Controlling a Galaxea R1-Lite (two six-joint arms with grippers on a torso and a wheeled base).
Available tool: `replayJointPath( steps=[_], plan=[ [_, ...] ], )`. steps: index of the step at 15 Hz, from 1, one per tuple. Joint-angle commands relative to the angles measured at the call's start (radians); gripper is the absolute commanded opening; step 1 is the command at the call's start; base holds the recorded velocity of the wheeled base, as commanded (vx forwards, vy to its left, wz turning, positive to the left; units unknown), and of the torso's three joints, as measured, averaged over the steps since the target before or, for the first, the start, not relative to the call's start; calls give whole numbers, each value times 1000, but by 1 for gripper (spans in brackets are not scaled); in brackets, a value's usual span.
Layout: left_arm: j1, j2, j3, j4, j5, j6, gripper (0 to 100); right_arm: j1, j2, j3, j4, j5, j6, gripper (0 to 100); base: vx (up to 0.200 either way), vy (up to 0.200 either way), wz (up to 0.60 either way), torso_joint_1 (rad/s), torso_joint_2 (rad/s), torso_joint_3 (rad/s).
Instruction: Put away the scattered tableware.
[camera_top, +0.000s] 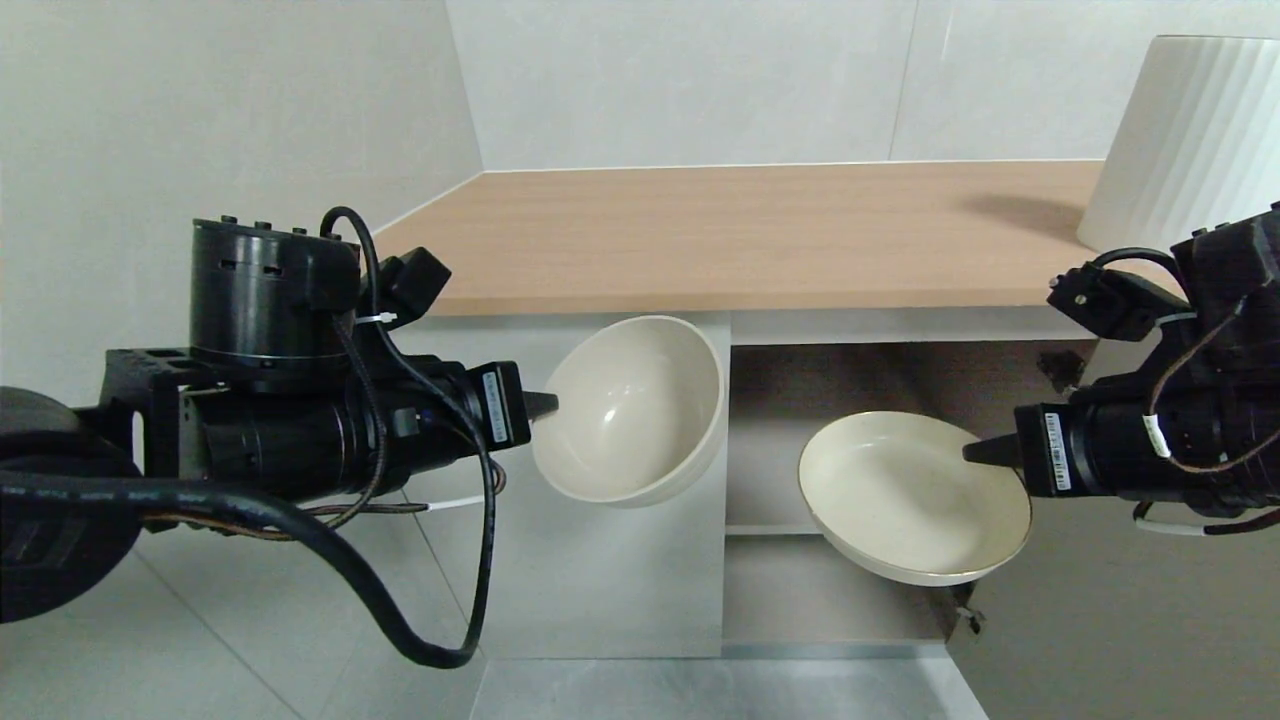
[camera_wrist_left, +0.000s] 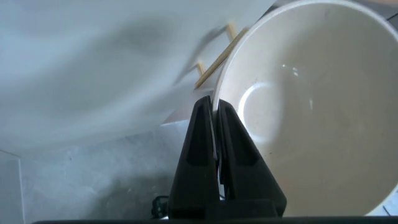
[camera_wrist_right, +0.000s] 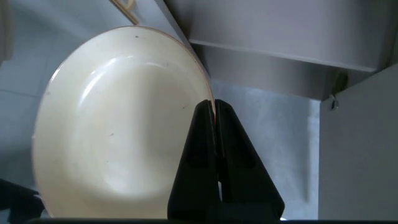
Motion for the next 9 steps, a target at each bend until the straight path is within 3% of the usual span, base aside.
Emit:
replayJointPath(
  steps=[1, 9],
  plan=[
    [-1, 2, 0, -1, -1, -1, 0, 1, 1, 0, 2, 0, -1, 0, 0, 0, 0, -46, 359, 256],
    [-1, 0, 0, -1, -1, -1, 0, 2, 47, 1, 2, 0, -2, 0, 0, 0, 0, -11, 51, 35]
  ],
)
